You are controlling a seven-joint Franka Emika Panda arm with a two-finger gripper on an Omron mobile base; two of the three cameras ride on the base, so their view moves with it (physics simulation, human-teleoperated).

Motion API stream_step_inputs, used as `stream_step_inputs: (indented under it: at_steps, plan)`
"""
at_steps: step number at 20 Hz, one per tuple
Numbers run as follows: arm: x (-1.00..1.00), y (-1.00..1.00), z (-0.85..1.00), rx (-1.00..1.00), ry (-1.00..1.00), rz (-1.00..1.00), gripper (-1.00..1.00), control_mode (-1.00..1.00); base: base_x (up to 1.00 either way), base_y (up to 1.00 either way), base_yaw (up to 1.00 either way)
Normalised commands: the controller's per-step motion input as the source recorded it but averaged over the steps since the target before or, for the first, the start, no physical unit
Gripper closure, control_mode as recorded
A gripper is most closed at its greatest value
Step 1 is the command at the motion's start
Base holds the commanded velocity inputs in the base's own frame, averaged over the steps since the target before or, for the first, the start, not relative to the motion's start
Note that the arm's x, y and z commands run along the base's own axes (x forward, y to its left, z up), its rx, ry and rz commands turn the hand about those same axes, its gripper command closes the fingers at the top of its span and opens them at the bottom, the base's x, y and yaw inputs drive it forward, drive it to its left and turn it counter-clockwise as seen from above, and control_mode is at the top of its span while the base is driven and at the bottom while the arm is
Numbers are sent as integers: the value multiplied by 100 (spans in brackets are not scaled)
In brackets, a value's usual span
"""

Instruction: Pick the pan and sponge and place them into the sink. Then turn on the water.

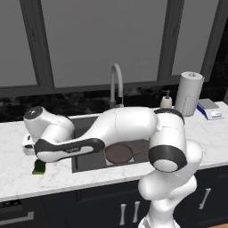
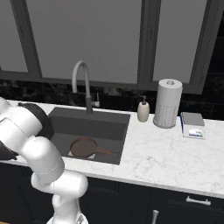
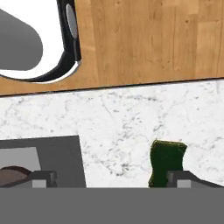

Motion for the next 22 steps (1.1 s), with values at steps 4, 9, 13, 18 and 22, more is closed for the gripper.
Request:
stream_step_inputs:
  at_steps: [4, 9, 13, 18, 22]
  plan:
    - [11, 2, -52, 0, -3, 3, -100, -100, 0, 0, 0]
    - [18, 0, -47, 1, 0, 4, -100, -100, 0, 0, 0]
    - [28, 0, -40, 4, 0, 6, -100, -100, 0, 0, 0]
    - [37, 7, -26, 4, 0, 4, -100, -100, 0, 0, 0]
    - [41, 7, -21, 5, 0, 3, -100, -100, 0, 0, 0]
